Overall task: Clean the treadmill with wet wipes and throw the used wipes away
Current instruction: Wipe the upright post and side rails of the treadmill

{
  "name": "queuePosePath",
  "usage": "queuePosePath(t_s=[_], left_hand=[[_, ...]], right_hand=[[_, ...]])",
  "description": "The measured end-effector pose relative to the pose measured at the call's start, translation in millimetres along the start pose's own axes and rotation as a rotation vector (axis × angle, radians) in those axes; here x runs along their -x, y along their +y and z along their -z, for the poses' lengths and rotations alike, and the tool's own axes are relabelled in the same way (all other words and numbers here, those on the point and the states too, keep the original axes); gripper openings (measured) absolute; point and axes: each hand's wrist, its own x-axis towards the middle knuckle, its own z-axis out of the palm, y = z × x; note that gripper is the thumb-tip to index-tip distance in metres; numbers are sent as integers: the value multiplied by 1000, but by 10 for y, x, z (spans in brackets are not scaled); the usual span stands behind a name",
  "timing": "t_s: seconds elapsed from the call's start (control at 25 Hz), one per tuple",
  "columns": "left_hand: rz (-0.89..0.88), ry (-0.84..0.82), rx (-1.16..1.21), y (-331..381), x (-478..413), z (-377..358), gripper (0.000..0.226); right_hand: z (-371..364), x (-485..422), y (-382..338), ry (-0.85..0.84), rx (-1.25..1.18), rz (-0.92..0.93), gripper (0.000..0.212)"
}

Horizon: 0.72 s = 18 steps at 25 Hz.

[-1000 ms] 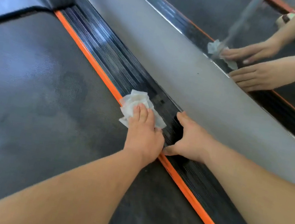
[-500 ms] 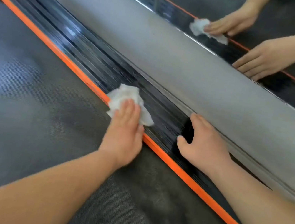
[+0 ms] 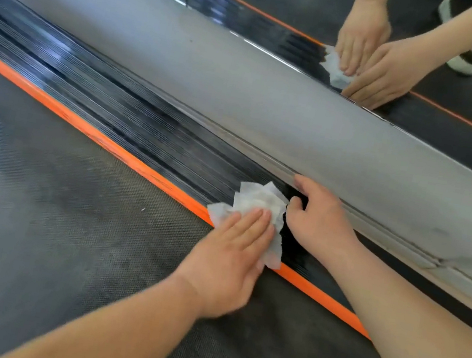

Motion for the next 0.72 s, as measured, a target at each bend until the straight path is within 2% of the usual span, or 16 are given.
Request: queuePosePath(t_s=[0.04, 0.16, 0.2, 0.24, 0.32, 0.4, 0.48, 0.52, 0.6, 0.72], left_hand=[[31, 24, -45, -156, -63, 49, 64], [458, 40, -79, -569, -225, 200, 72], [548, 21, -51, -552, -218, 211, 73], [566, 19, -49, -432, -197, 180, 73], [419, 14, -76, -9, -118, 106, 73], [124, -71, -60, 413, -47, 9, 69], [-109, -211, -24, 525, -108, 21, 65], [-171, -229, -30, 432, -191, 65, 64], [-153, -175, -129, 164, -304, 140, 65], [204, -169, -170, -156, -358, 213, 70]], right_hand=[[15, 43, 0, 9, 18, 11, 52], [53, 156, 14, 28, 19, 24, 47], [53, 176, 39, 39, 3, 19, 46], [47, 197, 77, 51, -14, 5, 46], [38, 230, 158, 81, -37, -30, 48], [22, 296, 219, 90, -63, -54, 51], [12, 367, 259, 91, -85, -61, 50], [19, 393, 278, 100, -93, -56, 49], [45, 419, 307, 118, -99, -48, 46], [113, 450, 355, 118, -90, -78, 44]])
